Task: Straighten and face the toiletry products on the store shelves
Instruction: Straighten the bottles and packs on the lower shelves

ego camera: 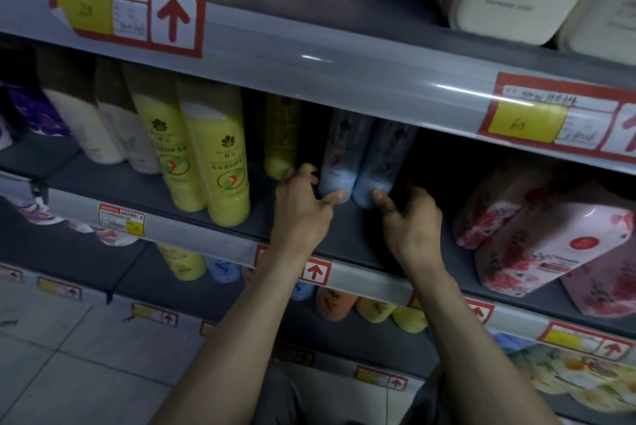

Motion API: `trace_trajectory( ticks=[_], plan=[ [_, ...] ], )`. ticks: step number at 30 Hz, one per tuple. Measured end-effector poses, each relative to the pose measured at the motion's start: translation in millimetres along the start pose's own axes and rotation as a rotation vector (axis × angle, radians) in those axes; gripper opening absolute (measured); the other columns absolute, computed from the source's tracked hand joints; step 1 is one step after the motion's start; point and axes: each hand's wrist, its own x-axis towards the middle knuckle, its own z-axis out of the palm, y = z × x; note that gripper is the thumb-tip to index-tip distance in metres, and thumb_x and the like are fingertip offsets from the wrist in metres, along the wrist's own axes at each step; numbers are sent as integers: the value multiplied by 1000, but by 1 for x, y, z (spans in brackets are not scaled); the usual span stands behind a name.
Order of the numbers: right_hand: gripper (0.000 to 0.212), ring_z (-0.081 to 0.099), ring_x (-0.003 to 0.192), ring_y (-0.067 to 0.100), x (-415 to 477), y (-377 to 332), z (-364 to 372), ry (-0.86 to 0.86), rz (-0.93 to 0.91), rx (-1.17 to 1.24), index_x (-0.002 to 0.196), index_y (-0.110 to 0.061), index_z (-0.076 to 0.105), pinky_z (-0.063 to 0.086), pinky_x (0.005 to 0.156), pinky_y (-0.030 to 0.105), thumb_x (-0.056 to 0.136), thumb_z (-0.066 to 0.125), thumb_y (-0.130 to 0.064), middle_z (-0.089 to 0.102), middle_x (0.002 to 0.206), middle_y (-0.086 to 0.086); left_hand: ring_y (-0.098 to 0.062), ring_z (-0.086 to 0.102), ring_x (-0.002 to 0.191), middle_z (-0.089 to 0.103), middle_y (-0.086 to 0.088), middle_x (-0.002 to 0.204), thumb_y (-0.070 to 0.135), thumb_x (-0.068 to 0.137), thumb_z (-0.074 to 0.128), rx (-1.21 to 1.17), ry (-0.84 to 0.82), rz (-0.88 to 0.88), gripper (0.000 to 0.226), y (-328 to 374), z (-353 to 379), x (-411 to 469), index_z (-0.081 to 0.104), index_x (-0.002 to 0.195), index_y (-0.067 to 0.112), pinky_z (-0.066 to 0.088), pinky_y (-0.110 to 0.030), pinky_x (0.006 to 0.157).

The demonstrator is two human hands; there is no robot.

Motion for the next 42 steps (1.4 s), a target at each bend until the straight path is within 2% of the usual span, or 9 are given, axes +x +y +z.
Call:
trace_trajectory(
  ticks=[7,12,16,20,24,28,32,36,42],
  plan=[
    [41,67,93,27,-7,-4,3,-32,70,-14,114,-5,68,46,77,30,91,76,-38,70,88,5,-27,62,106,63,-9,115,38,80,84,33,6,-55,48,5,4,2,63,112,9,48,-30,82],
    [27,67,93,23,-18,-20,-3,156,184,249,100,-20,60,51,87,35,86,81,-31,66,94,0,-19,69,100,71,-1,118,34,83,81,-15,-11,-21,52,16,-20,-19,64,129,16,56,-35,88],
    [13,62,69,6,-49,-48,1,10,17,314,83,-21,66,50,71,29,87,75,-13,69,73,-6,-7,71,85,74,12,98,18,92,70,-200,262,95,23,9,-75,-68,73,114,24,58,-26,77],
    [16,68,79,3,-75,-73,33,-257,-132,290,101,-25,71,54,71,19,88,79,-24,73,85,-8,-16,70,92,73,3,100,11,90,70,-235,620,15,25,-32,-133,-79,70,113,21,57,-33,84],
    [58,67,85,2,-84,-91,71,-351,-215,147,127,-27,64,55,73,20,79,84,-51,71,96,-8,-9,65,98,65,3,118,25,83,80,-16,357,-119,63,-66,-166,-48,50,138,33,57,-42,89],
    [55,68,89,10,-83,-103,95,-362,-264,77,127,-25,66,48,73,20,81,82,-49,72,104,-6,3,65,97,70,22,103,23,83,81,39,129,-77,46,-70,-168,-28,59,119,43,56,-34,92],
    [46,72,93,21,-74,-109,105,-296,-198,9,111,-22,70,54,76,29,79,82,-52,78,96,-1,4,65,94,75,15,103,25,85,80,111,168,-48,33,-74,-170,-19,69,115,28,42,1,75],
    [61,71,93,28,-61,-117,115,-226,-139,-60,106,-17,63,55,75,33,72,83,-63,75,96,5,-4,68,99,77,12,105,33,85,79,128,203,-79,31,-76,-168,-10,73,116,28,49,-17,83],
    [68,69,92,40,-48,-121,129,-163,-177,-156,104,-9,60,57,75,47,73,81,-65,71,99,15,-3,65,92,76,10,99,32,88,78,101,217,-132,31,-68,-154,4,73,118,28,43,-12,77]
  ],
)
